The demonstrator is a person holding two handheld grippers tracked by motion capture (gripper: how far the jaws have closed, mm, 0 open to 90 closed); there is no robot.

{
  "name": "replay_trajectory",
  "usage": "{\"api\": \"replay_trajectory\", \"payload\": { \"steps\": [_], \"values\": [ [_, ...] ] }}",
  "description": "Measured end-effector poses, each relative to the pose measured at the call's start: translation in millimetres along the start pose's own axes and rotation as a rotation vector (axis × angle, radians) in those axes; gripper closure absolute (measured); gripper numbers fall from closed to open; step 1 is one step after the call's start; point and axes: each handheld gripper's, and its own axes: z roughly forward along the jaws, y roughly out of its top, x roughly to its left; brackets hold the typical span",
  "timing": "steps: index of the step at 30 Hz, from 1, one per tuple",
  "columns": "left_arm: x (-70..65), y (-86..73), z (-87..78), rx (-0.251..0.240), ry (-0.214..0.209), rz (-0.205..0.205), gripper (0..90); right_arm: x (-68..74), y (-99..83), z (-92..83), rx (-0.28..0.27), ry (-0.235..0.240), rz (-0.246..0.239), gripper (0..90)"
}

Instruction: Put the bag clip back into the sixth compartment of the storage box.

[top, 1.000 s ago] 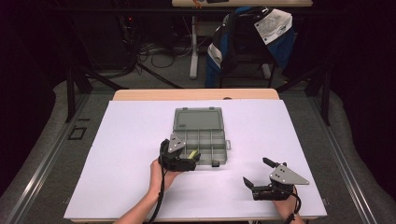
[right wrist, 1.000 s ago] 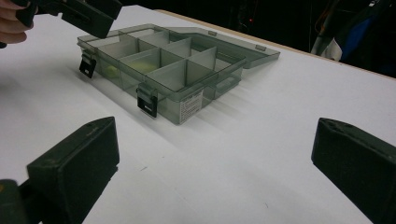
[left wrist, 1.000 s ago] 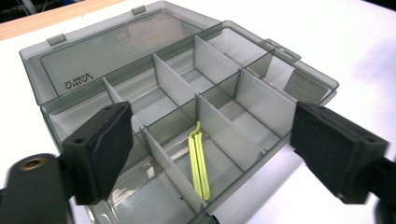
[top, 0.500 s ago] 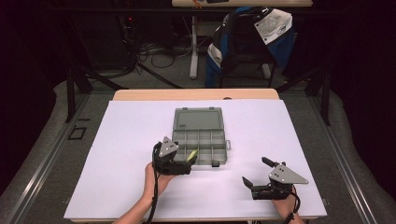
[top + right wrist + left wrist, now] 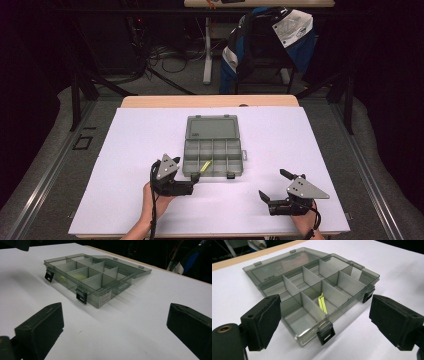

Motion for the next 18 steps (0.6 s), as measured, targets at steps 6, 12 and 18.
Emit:
{"api": "replay_trajectory", "payload": {
  "steps": [6, 12, 18],
  "values": [
    [7.5, -8.2, -14.7, -0.024, 0.030, -0.012, 10.7, 0.4, 0.0, 1.4, -0.003, 0.000, 0.001, 0.6],
    [14.4, -18.0, -26.6, -0.017, 0.051, -0.021, 10.7, 0.2, 0.0, 0.6, -0.002, 0.000, 0.001, 0.6],
    [20.2, -26.1, -35.7, -0.021, 0.070, -0.031, 10.7, 0.7, 0.2, 0.6, -0.001, 0.001, -0.004, 0.6]
  ]
}}
